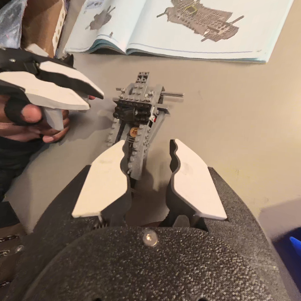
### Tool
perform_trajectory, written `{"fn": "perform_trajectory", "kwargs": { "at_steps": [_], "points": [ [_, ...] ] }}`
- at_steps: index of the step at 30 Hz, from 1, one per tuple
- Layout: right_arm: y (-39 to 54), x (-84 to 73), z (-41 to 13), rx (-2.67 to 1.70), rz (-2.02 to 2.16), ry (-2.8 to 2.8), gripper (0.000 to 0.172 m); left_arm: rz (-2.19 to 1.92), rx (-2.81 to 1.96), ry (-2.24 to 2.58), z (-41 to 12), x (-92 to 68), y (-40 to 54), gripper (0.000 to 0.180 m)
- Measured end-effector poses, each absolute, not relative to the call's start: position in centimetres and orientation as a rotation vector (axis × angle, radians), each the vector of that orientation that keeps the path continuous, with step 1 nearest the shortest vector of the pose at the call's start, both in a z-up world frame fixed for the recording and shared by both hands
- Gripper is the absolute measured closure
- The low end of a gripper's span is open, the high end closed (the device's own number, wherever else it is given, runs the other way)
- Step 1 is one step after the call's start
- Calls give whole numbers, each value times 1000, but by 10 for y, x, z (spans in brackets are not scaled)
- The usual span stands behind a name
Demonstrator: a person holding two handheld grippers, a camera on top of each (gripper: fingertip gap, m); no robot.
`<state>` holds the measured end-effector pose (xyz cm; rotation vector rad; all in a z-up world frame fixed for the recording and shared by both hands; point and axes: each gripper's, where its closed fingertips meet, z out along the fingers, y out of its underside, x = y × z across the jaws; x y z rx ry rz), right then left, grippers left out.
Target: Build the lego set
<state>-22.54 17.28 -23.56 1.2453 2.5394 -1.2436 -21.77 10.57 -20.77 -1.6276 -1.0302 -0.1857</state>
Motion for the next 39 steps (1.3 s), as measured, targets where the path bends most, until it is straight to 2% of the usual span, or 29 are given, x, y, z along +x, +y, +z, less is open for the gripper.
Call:
{"fn": "perform_trajectory", "kwargs": {
  "at_steps": [13,18,39],
  "points": [
    [158,-227,-255,1111,-824,2801,142,-168,-1585,-1039,-204,-218,101,155],
    [154,-231,-256,1091,-752,2817,144,-177,-1562,-1045,-202,-219,99,155],
    [156,-248,-247,1229,-939,2566,153,-353,-1413,-1101,-191,-212,97,159]
  ]
}}
